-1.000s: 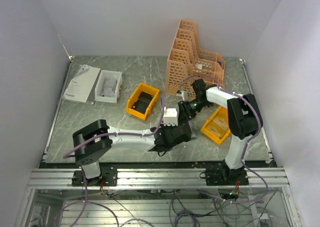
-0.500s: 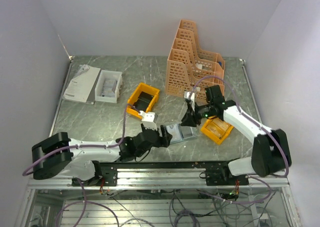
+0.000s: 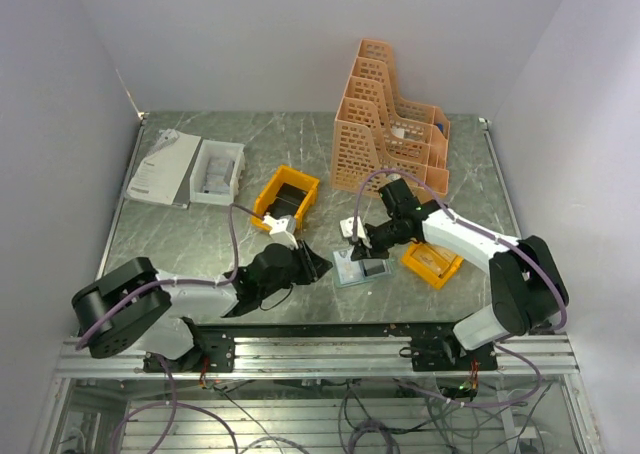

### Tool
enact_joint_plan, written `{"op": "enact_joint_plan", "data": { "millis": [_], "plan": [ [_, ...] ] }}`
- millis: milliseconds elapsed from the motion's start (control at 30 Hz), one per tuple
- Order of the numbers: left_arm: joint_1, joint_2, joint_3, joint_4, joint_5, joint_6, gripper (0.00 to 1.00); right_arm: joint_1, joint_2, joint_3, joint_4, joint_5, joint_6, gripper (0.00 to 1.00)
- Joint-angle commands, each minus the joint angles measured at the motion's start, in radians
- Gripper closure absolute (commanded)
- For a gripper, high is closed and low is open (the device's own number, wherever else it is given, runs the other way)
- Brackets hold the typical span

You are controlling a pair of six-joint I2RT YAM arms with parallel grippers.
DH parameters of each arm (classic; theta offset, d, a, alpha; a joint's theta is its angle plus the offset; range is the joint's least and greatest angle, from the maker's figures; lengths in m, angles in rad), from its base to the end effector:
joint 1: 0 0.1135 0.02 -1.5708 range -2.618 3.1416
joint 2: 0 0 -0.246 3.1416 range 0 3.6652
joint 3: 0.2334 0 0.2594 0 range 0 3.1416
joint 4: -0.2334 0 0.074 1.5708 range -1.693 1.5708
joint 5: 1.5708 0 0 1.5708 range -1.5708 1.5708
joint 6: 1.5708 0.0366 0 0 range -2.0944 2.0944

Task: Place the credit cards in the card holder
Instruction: Turn over the card slot in the card holder.

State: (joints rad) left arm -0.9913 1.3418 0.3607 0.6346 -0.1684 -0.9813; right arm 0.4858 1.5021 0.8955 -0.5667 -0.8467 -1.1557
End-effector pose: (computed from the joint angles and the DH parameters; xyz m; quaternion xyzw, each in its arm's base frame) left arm 0.1464 -0.2124 0.1393 -0.0442 0.8157 -0.4396 0.3733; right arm 0.2372 0.1562 0.1738 -0.7092 0.5499 0.3212 0.3024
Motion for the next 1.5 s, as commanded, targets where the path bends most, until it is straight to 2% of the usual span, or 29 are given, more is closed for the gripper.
{"op": "enact_joint_plan", "data": {
  "millis": [0,300,867,1000,1100,1167,1467],
  "plan": [
    [0.02,0.068,0.013,0.076,0.067,-0.034,0.73,0.045,0.005,-0.038,0.068,0.131,0.027,1.0],
    [0.03,0.175,0.103,-0.009,0.073,0.0,0.75,0.061,0.076,-0.032,0.079,0.216,0.063,1.0],
    [0.031,0.232,0.141,-0.061,0.055,0.002,0.75,0.064,0.157,-0.008,0.056,0.277,0.099,1.0],
    [0.031,0.244,0.147,-0.07,0.055,0.002,0.79,0.063,0.165,-0.005,0.052,0.277,0.1,1.0],
    [0.03,0.264,0.169,-0.096,0.056,0.007,0.89,0.063,0.169,-0.002,0.048,0.276,0.1,1.0],
    [0.03,0.274,0.18,-0.108,0.055,0.01,0.93,0.063,0.169,-0.001,0.047,0.275,0.1,1.0],
    [0.029,0.283,0.207,-0.147,0.053,0.02,0.93,0.063,0.17,0.003,0.041,0.269,0.1,1.0]
  ]
}}
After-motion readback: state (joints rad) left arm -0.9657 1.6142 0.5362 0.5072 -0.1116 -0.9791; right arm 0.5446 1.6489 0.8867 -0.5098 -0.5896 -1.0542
